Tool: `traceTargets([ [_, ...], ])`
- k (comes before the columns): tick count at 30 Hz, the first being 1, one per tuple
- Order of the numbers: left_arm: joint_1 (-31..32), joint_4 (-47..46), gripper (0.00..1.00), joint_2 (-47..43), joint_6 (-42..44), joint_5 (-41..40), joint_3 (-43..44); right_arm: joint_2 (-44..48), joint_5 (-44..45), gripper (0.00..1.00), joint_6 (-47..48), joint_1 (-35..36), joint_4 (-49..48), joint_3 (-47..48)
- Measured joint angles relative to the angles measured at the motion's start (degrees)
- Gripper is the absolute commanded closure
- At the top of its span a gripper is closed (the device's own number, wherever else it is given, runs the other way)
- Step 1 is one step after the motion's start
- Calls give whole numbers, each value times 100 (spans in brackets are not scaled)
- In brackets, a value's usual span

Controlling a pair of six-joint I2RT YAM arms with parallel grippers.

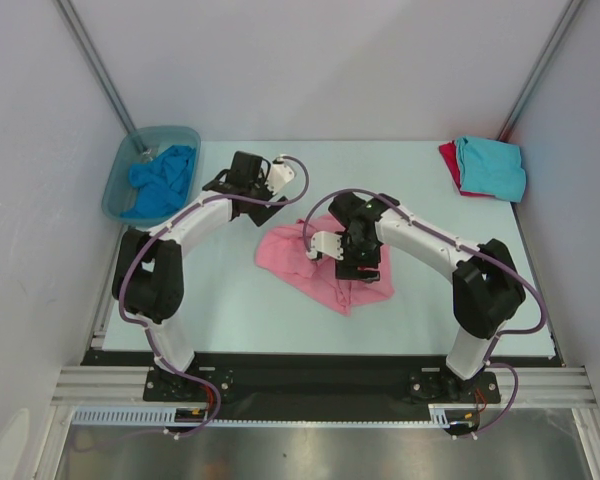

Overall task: Fold and stack the t-shirts
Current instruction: Flatten the tshirt out

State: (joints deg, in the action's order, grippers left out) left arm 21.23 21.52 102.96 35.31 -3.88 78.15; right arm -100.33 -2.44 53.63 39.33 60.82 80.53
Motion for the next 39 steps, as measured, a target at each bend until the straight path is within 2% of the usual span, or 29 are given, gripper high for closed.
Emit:
traceTargets([
  [6,0,-2,2,0,7,-2,72,0,-153,29,-2,55,63,-275],
  [9,0,0,2,0,9,-2,101,-13,-219,35,0,85,120,-385],
  [10,0,0,2,0,7,-2,111,-31,-238,47,0,87,133,-393],
  [12,0,0,1,0,7,-2,144,-68,-264,63,-7,94,133,-398],
  [13,0,0,1,0,7,-2,160,-92,-267,87,-15,94,127,-398],
  [14,0,2,1,0,7,-2,184,-120,-258,100,4,94,114,-398],
  [21,0,0,1,0,4,0,232,-210,0,100,-166,31,-136,-343],
  [27,0,-2,1,0,-31,9,232,-184,789,100,-122,-90,-616,-59],
  [33,0,-2,1,0,-90,107,232,-133,1895,100,236,-369,-1563,378],
  [39,0,-4,2,0,-98,129,229,-101,3042,100,1200,-1062,-3259,452],
])
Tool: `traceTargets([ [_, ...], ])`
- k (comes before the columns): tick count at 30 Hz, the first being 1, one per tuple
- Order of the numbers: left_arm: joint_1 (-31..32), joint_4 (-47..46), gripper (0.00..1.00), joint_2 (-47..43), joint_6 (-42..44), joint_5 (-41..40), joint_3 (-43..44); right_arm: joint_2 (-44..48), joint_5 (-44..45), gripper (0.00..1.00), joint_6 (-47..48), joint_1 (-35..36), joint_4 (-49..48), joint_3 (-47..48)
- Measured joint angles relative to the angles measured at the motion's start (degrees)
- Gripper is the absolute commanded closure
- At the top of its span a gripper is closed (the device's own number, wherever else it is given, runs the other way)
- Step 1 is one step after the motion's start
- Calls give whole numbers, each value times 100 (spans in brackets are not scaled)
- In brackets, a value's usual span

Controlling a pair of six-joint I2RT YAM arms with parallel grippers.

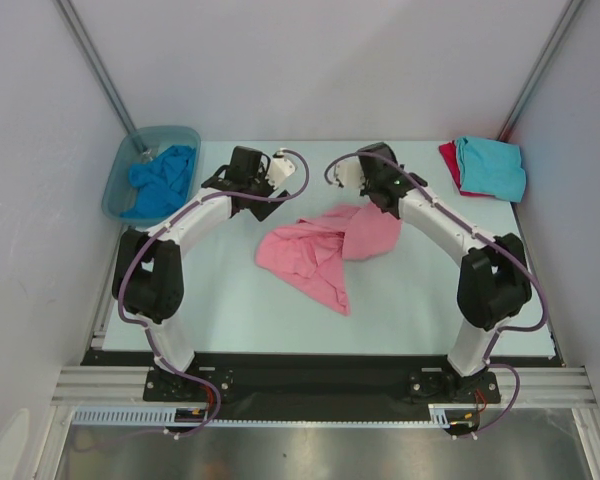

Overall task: Fold and stack the t-shirts
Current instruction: Flatten the tshirt out

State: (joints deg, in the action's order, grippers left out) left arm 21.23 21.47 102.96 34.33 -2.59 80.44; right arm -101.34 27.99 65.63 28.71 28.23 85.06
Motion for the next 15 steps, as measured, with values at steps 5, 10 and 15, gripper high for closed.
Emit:
traceTargets([
  [5,0,0,2,0,-37,20,0,2,623,100,1252,-741,-2114,-435],
  [10,0,0,2,0,-94,44,0,-138,778,100,2688,-1394,-4301,-1095],
  [15,0,4,3,0,-94,138,0,-627,721,100,3493,-1648,-5893,-1113],
])
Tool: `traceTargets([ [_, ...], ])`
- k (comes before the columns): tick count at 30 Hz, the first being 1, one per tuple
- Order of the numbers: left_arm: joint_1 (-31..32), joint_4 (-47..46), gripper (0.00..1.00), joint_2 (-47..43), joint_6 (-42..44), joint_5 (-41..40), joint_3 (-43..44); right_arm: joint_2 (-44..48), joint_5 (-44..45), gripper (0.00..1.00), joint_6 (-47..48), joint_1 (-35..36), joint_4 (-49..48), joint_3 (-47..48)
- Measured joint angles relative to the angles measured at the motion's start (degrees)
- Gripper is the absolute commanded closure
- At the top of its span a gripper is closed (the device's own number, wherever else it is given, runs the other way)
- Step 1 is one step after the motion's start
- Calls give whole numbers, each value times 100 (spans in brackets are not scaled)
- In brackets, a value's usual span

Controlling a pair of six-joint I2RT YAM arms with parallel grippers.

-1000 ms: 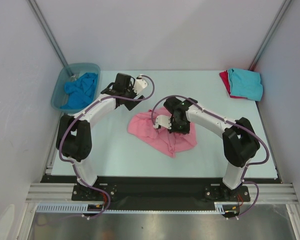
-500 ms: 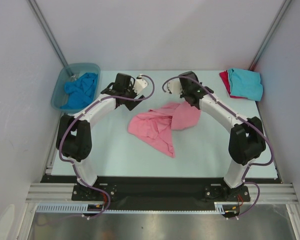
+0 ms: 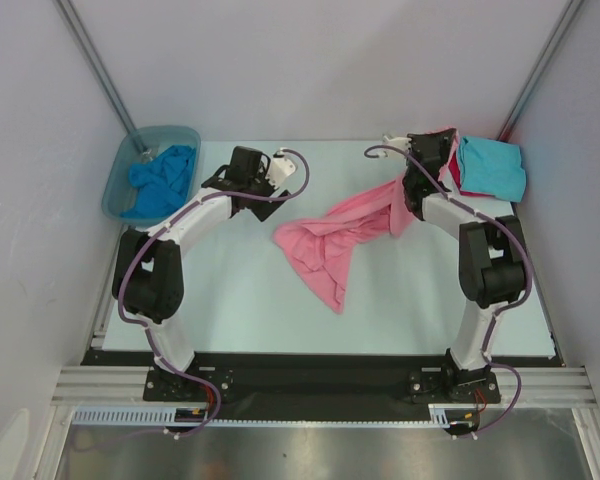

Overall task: Fold and stack the t-shirts
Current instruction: Flatten the tshirt out

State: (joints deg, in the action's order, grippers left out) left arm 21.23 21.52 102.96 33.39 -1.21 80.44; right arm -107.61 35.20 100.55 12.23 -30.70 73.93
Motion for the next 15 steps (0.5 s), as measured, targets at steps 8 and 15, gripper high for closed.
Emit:
traceTargets([
  [8,0,173,3,-74,153,625,-151,-1274,-31,22,669,-59,-1779,258],
  [15,44,780,3,-601,831,1453,-632,-1401,509,4,-636,103,7,721],
])
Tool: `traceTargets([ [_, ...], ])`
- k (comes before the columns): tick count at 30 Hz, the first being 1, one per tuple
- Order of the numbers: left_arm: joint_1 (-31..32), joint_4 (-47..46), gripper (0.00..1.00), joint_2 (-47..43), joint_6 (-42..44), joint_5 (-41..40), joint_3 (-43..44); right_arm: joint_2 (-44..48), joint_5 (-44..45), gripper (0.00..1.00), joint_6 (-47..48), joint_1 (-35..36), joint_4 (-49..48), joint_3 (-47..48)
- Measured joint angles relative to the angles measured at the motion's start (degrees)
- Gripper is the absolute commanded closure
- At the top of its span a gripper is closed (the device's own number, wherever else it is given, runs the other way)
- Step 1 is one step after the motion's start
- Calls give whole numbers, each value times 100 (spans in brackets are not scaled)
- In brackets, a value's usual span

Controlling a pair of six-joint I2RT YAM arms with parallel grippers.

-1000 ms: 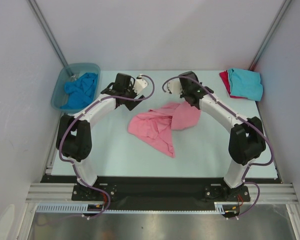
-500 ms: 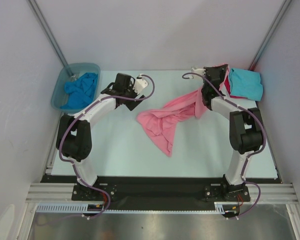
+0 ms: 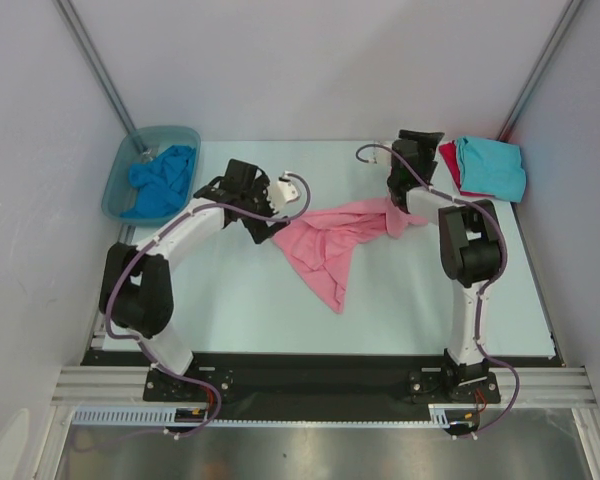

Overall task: Fold and stack the t-shirts
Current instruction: Flatten the tshirt out

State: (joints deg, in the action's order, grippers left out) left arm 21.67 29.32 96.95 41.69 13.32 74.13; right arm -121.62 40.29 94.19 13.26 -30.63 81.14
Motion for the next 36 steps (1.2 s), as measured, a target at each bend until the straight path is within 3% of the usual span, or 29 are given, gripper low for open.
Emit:
traceTargets([
  [3,39,234,3,-227,212,275,-63,13,-98,3,-1725,151,2682,1261],
  [5,87,378,4,-367,345,483,-66,31,-321,3,-2664,229,3980,2006],
  [10,315,568,7,-446,546,857,-66,455,-785,3,-4271,426,6030,2496],
  [12,433,575,12,-343,636,942,-63,507,-863,3,-4577,481,6443,2474],
  [22,940,-168,13,793,935,780,37,507,-1064,4,-5132,527,7392,2199],
  [28,973,-844,27,1156,942,450,282,540,-1084,4,-5219,527,7493,2022],
  [31,970,-1113,48,1167,944,291,330,573,-1086,5,-5219,527,7543,1969],
  [32,970,-1169,66,1169,938,240,363,581,-1086,5,-5217,527,7543,1969],
  [34,973,-1285,93,1176,933,162,426,592,-1084,5,-5217,529,7536,1969],
  [35,975,-1329,100,1178,925,140,444,597,-1084,5,-5215,529,7536,1969],
  [36,975,-1384,100,1182,935,114,457,597,-1084,5,-5215,529,7534,1969],
])
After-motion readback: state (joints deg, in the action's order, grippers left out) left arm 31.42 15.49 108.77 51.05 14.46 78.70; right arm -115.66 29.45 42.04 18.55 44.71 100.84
